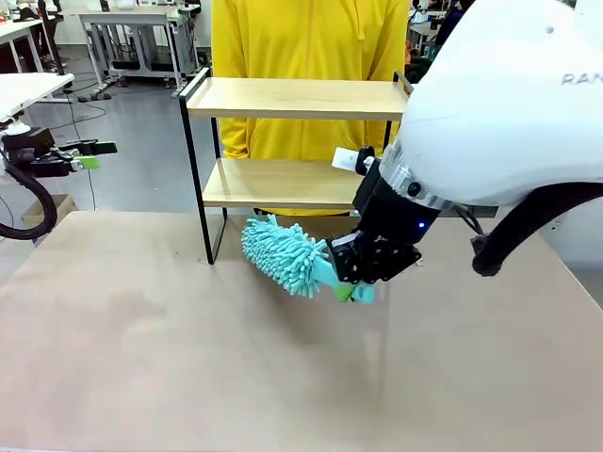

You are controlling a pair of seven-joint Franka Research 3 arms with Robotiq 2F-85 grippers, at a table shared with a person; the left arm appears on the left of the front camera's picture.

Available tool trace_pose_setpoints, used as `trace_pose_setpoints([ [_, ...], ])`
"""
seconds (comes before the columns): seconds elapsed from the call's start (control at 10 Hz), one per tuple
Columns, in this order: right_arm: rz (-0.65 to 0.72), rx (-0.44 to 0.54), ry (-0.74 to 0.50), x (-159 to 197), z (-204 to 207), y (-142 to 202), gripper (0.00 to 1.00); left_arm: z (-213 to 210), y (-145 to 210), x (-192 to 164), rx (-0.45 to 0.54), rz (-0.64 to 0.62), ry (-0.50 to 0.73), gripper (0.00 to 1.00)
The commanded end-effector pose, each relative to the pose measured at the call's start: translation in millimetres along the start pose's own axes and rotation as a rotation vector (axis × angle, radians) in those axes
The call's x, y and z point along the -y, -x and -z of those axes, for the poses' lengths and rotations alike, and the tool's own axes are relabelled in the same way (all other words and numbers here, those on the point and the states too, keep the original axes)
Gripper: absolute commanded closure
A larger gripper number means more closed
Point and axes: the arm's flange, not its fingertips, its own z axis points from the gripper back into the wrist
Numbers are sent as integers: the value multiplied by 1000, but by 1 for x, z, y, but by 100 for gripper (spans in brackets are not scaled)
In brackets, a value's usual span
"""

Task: Clean the shelf.
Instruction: Clean the specific section of the Shelf indicated by the human with the Duster.

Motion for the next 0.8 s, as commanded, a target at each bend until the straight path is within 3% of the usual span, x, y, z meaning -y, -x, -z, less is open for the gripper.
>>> trace_pose_setpoints([
  [0.0, -16, 3, 8, 6, -15, 9, 86, 0, -3, 3, 1, 4, 3, 0],
  [0.3, -7, -3, 1, 3, -7, 4, 86, 0, -3, 3, 1, 4, 3, 0],
  [0.5, 123, 106, 107, -72, 30, -30, 86, 0, -3, 3, 1, 4, 3, 0],
  [0.6, 174, 92, 56, -94, 45, -40, 86, 0, -3, 3, 1, 4, 3, 0],
  [0.7, 244, 150, 77, -114, 59, -46, 86, 0, -3, 3, 1, 4, 3, 0],
])
